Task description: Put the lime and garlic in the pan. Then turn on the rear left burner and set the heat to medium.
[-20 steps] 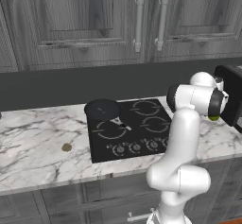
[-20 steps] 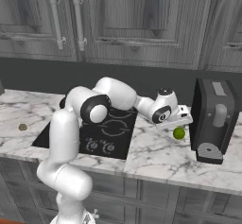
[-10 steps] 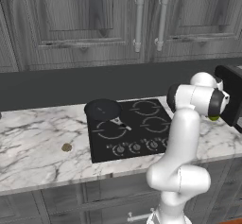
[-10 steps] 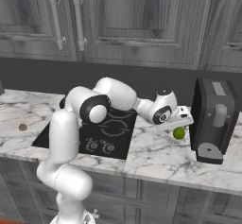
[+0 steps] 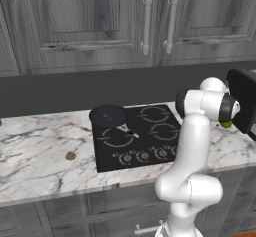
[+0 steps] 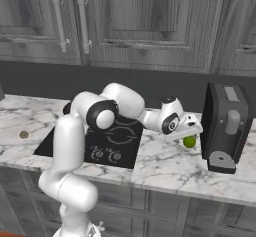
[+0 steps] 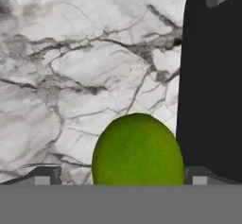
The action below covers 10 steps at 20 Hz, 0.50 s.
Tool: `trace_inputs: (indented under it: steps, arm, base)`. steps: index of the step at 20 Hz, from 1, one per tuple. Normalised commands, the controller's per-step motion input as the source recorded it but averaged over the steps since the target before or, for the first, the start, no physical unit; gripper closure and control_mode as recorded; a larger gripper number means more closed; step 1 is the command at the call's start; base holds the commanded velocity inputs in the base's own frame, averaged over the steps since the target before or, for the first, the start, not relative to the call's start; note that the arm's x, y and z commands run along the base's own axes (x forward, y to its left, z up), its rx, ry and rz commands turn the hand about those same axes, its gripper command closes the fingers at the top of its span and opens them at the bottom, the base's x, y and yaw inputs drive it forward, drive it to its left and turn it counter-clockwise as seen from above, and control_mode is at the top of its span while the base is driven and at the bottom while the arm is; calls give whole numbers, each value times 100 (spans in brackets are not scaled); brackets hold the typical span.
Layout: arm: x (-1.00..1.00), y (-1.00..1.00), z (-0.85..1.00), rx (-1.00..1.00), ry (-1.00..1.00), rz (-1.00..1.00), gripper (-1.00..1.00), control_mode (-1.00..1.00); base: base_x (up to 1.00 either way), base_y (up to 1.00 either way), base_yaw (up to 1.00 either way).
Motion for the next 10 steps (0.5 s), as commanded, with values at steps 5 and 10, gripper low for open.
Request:
trace_inputs:
  steps: [5,10]
  arm:
    - [0,0,-34,-3,0,-3,-100,-100]
    - [0,-7,-20,-2,-4,-2,-100,-100]
  base:
    - [0,0,0]
    - [0,0,0]
